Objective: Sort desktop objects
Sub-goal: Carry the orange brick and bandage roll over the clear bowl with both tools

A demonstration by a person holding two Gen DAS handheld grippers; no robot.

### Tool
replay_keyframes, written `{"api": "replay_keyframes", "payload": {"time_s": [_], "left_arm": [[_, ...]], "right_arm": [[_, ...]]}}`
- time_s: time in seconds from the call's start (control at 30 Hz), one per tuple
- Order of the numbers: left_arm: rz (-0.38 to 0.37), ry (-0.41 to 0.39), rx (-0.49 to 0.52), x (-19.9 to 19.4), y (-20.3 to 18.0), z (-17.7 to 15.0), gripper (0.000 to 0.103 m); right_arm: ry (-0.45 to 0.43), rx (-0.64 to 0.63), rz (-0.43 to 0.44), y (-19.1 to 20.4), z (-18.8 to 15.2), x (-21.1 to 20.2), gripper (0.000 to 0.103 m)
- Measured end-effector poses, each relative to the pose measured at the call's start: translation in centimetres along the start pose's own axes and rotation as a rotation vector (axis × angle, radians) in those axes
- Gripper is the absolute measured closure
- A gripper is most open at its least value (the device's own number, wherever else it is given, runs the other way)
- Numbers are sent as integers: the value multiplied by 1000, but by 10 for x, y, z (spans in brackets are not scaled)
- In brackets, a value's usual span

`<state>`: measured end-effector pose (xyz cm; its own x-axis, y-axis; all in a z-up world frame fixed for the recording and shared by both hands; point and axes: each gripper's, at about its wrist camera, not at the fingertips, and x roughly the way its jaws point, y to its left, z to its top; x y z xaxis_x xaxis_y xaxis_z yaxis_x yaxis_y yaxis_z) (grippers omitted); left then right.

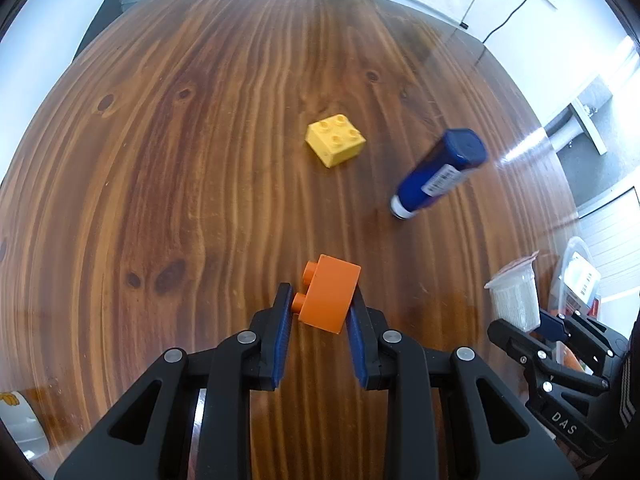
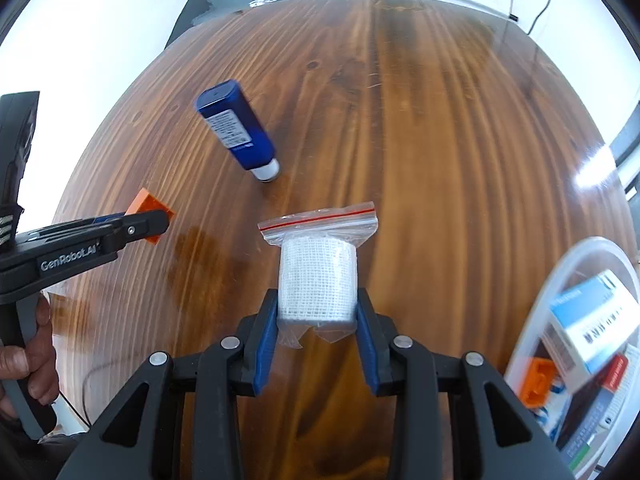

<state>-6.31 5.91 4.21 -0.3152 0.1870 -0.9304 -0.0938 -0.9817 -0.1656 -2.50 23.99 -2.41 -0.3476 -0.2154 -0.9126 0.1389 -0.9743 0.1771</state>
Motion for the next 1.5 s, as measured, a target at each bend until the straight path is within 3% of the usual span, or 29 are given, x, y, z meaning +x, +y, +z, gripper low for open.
{"api": "replay_keyframes", "payload": {"time_s": [0.37,0.67,0.93,1.17,1.37,1.5], "left_arm": [[-68,-26,139,-22,-82,-19,75],[-161,-36,288,-20,-168,-19,75],[-247,-33,424,-28,-236,-37,75],[-336,-6,499,-22,-278,-47,75],[-348,32,526,-13,-305,-52,74],[-337,66,499,-2,-310,-52,65]], "right_arm": [[-74,73,-32,-49,-23,-43,63],[-121,195,-84,-125,-62,-95,63],[-121,283,-102,-174,-88,-108,63],[-143,318,-106,-196,-98,-113,63],[-150,333,-96,-208,-105,-116,63],[-149,355,-91,-215,-108,-117,62]]}}
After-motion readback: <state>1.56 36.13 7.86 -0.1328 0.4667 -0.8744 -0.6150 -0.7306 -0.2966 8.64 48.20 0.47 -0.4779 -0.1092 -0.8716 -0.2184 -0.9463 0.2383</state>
